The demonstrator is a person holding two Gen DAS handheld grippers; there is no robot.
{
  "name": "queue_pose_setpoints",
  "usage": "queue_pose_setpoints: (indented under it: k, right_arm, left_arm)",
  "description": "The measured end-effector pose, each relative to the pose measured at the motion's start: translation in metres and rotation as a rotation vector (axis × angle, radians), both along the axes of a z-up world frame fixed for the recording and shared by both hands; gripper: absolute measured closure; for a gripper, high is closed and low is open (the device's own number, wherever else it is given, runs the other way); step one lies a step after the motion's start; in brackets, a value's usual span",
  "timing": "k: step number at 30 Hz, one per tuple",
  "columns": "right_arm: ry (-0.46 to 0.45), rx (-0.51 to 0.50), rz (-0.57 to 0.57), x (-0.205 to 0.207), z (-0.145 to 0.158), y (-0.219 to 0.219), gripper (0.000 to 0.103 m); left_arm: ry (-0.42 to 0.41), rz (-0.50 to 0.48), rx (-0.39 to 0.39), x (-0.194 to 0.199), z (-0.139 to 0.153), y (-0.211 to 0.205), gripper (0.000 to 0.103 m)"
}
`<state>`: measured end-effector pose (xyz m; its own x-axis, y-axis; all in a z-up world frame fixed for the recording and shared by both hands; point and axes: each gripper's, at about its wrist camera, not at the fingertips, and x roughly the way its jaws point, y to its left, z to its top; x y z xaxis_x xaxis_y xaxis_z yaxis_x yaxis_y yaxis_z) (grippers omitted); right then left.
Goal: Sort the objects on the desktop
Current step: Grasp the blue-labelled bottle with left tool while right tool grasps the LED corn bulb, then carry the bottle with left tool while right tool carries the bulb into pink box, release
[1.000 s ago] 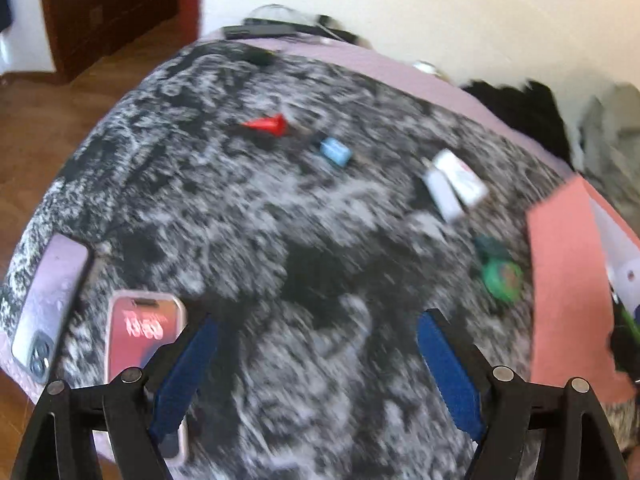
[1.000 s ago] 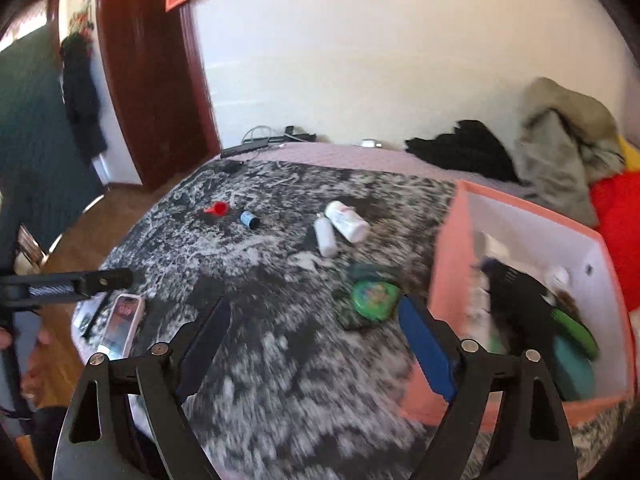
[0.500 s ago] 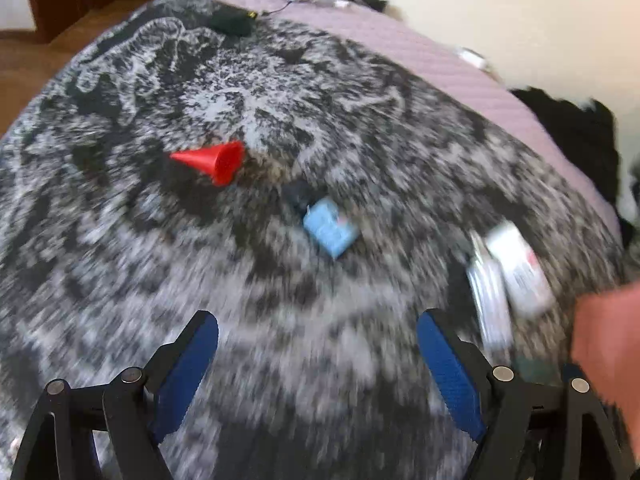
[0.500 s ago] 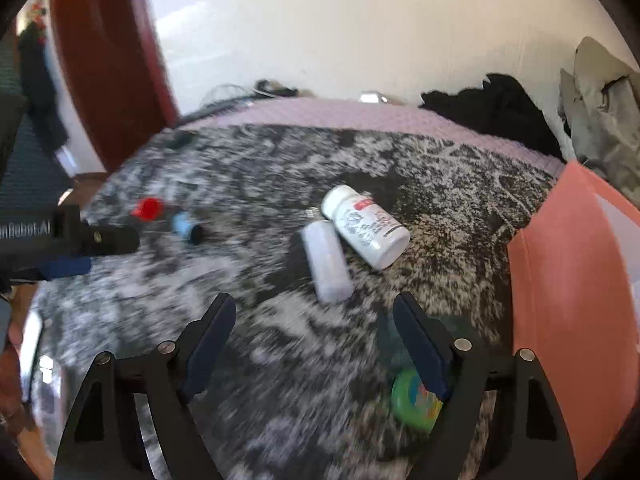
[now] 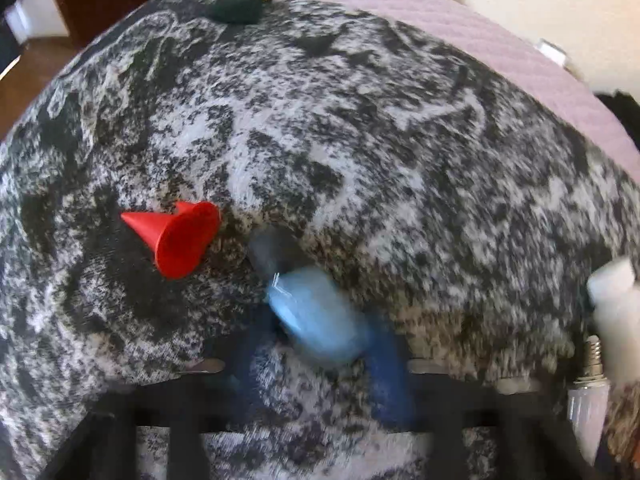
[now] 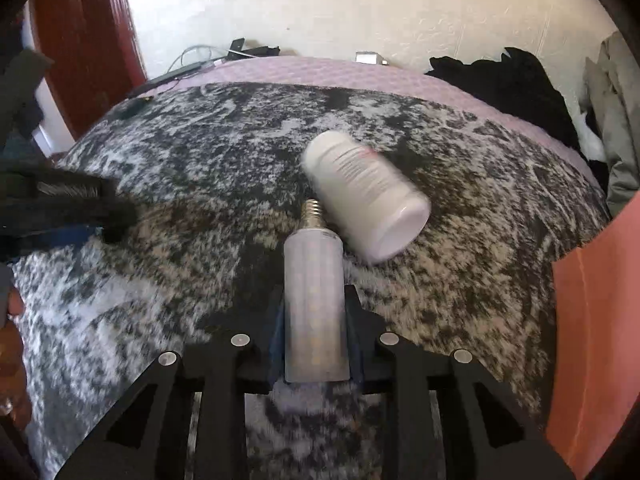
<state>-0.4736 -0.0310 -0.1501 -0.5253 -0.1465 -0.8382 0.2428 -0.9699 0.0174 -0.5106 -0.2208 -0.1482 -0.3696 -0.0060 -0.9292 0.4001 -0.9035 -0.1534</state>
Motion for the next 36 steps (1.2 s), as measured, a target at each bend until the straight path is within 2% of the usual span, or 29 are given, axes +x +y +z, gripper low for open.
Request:
queue_pose_setpoints:
  k: [2, 5, 8, 15, 22, 28, 36]
  right_arm:
    - [-0.016, -0.034, 0.001, 0.011, 0.005, 0.007, 0.075]
    - [-0.026, -0.07, 0.0, 0.04, 0.021, 0.019, 0.075]
    - [-0.027, -0.104, 0.015, 0.077, 0.04, 0.028, 0.075]
    - [0.012, -0.16, 0.072, 0.182, 0.088, 0.048, 0.075]
    - [0.037, -0.191, 0.09, 0.281, 0.122, 0.073, 0.075]
    - [0.123, -0.213, 0.08, 0.369, 0.16, 0.111, 0.075]
    - [0.233, -0.227, -0.012, 0.448, 0.201, 0.186, 0.075]
  left_arm:
    - [-0.007, 0.001, 0.046, 0.016, 0.005, -0.004, 0.079]
    - [0.011, -0.023, 0.075, 0.047, 0.016, -0.006, 0.079]
    - [0.025, -0.047, 0.101, 0.092, 0.032, -0.009, 0.079]
    - [0.081, -0.11, 0.09, 0.202, 0.066, 0.007, 0.079]
    - [0.164, -0.204, 0.06, 0.302, 0.109, 0.047, 0.079]
    - [0.243, -0.308, 0.04, 0.372, 0.15, 0.09, 0.079]
    - [0.36, -0.49, 0.021, 0.414, 0.205, 0.173, 0.079]
